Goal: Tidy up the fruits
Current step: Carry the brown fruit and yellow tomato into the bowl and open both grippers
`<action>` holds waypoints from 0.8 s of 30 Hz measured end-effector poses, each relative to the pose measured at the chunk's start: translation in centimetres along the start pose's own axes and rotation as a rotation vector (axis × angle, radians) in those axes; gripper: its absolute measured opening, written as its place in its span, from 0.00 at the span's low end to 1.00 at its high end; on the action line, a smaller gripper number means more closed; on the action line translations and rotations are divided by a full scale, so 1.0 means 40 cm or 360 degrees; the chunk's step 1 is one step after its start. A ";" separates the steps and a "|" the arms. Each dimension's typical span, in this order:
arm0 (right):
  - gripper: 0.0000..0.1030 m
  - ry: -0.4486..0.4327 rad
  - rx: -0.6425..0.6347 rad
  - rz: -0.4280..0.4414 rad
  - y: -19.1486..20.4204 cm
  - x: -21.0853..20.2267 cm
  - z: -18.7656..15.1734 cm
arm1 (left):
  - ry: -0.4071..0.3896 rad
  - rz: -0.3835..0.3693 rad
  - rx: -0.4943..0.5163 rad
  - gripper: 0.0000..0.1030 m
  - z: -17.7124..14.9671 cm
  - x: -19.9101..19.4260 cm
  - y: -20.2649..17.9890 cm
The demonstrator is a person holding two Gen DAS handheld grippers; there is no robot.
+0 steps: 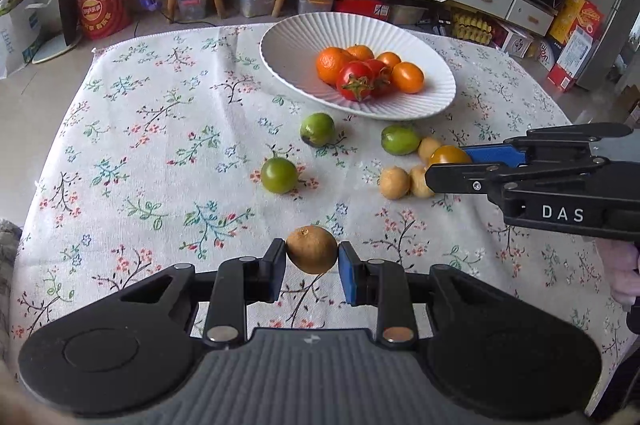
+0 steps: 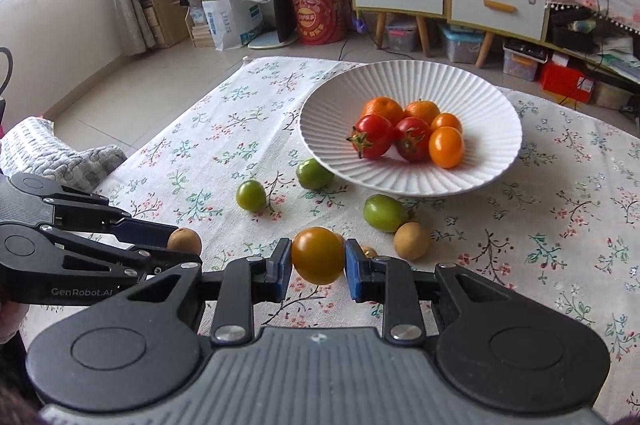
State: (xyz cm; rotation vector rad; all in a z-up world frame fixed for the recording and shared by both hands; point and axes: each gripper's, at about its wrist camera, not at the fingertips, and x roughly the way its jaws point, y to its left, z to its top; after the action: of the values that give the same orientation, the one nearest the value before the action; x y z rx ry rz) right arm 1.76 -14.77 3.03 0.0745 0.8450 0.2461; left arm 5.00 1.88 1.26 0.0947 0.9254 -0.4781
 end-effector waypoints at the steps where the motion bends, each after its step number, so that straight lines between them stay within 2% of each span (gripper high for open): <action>1: 0.24 -0.0013 0.0016 -0.0004 -0.009 -0.003 0.006 | -0.0018 -0.0007 0.0001 0.24 0.007 0.000 -0.006; 15: 0.24 -0.0109 0.0276 -0.0058 -0.114 0.023 0.076 | -0.0223 -0.0095 0.0019 0.24 0.104 0.058 -0.091; 24: 0.24 -0.0078 0.0489 -0.0053 -0.171 0.071 0.099 | -0.0283 -0.0118 -0.0001 0.24 0.151 0.116 -0.126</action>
State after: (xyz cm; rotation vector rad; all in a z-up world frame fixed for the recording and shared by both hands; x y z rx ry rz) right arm 7.81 -20.59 2.49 0.3522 0.8291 0.0813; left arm 9.64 -5.97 1.87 0.0172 0.7563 -0.5460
